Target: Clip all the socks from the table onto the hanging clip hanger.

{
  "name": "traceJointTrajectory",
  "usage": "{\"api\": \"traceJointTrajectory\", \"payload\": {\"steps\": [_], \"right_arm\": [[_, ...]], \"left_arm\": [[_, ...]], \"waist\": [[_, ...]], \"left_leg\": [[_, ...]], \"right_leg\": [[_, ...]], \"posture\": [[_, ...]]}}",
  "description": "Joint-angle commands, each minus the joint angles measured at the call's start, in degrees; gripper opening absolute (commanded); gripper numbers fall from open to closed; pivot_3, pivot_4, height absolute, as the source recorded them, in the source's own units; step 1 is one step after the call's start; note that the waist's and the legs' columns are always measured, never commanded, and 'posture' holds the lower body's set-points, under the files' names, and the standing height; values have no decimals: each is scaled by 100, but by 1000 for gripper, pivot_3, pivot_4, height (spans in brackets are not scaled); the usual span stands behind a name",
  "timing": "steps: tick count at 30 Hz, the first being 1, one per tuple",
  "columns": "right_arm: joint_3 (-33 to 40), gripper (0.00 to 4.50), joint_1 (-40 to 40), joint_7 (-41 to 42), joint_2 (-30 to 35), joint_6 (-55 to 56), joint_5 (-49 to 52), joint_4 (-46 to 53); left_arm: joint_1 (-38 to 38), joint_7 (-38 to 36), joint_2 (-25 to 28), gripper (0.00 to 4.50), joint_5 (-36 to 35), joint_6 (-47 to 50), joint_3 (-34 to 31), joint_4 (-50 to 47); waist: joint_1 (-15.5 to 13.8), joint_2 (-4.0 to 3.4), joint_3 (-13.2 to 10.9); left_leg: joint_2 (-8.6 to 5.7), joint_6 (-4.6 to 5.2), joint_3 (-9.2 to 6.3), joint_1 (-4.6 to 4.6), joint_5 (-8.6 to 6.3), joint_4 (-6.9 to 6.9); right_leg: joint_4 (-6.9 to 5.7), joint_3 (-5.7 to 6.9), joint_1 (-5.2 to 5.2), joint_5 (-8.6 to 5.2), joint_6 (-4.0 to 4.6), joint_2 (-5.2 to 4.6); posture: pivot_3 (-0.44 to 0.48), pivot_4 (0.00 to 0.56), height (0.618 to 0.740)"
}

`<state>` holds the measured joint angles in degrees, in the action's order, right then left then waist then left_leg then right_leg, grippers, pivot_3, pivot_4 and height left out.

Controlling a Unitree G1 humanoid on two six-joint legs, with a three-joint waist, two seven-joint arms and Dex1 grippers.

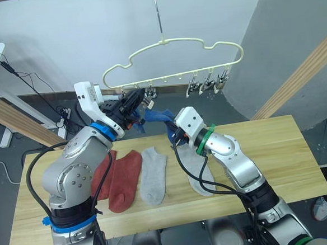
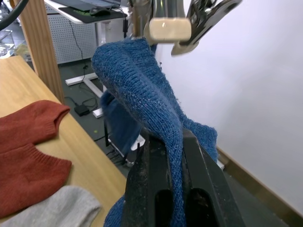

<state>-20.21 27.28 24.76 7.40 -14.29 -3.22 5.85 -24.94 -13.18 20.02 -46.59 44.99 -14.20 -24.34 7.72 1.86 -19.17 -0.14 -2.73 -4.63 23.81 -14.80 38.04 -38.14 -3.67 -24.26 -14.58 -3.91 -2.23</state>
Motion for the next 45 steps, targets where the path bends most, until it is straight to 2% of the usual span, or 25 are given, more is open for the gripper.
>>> {"api": "traceJointTrajectory", "payload": {"steps": [1, 23, 40, 45], "right_arm": [[88, 0, 53, -91, -167, 174, 61, 45], [245, 0, -194, -112, -269, 118, 182, 372], [207, 0, -82, -119, -505, 104, 193, 256], [149, 0, -76, -18, -509, 128, 212, 246]], "left_arm": [[8, -41, 27, 39, -146, -71, -1, -352], [61, -74, 88, 39, -140, -104, -16, -292], [103, -51, 40, 39, -243, -104, -49, -309], [126, -81, 98, 1678, -259, -106, -48, -304]], "waist": [[1, 0, 0], [11, 0, 0], [13, 0, 0], [13, 0, 0]], "left_leg": [[0, 0, 0, 0, 0, 0], [0, 0, 0, 0, 0, 0], [0, 0, 0, -1, 0, 0], [0, 0, 0, -1, 0, 0]], "right_leg": [[0, 0, 0, 0, 0, 0], [-1, -2, 0, 0, 0, 1], [-2, 0, 0, 0, 0, 1], [-2, 0, 0, 0, 0, 1]], "posture": [[-196, 327, 735], [-200, 333, 735], [-196, 331, 735], [-192, 329, 735]]}}
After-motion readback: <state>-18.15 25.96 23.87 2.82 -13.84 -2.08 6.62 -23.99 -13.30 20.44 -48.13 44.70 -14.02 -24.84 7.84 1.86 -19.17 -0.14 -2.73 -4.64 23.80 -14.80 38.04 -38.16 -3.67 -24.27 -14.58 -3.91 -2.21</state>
